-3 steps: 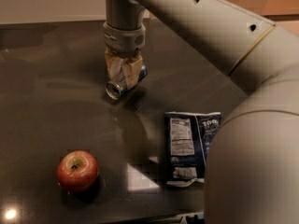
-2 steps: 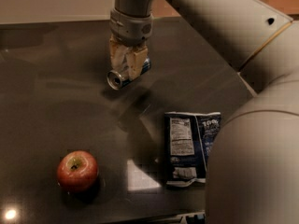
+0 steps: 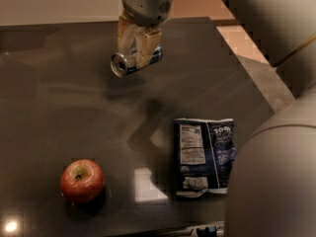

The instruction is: Pick redbull can

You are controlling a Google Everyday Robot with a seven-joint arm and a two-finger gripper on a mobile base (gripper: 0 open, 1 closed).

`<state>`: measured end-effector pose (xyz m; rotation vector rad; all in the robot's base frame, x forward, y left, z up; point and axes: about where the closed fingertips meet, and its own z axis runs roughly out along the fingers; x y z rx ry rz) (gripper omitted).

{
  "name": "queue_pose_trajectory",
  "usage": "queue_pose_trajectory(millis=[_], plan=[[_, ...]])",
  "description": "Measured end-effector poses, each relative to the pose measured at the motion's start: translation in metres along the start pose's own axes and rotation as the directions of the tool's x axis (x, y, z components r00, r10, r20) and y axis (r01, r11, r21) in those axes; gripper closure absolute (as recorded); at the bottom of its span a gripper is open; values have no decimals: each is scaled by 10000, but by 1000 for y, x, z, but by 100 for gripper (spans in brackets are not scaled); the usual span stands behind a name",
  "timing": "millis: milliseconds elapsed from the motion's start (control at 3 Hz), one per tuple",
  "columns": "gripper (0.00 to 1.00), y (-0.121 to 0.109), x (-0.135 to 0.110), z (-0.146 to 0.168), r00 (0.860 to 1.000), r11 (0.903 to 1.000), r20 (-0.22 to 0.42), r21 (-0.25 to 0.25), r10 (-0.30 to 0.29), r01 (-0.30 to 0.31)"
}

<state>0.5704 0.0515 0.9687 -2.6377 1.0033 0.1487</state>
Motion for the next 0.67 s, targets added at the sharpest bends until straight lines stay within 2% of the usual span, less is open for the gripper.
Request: queue_pose_trajectory(millis=[333,667], plan=[[100,-2,-6,-19,9997,9976,186,667,172,-184],[100,-10,-5,-18,9997,9953,162,953,167,-182]])
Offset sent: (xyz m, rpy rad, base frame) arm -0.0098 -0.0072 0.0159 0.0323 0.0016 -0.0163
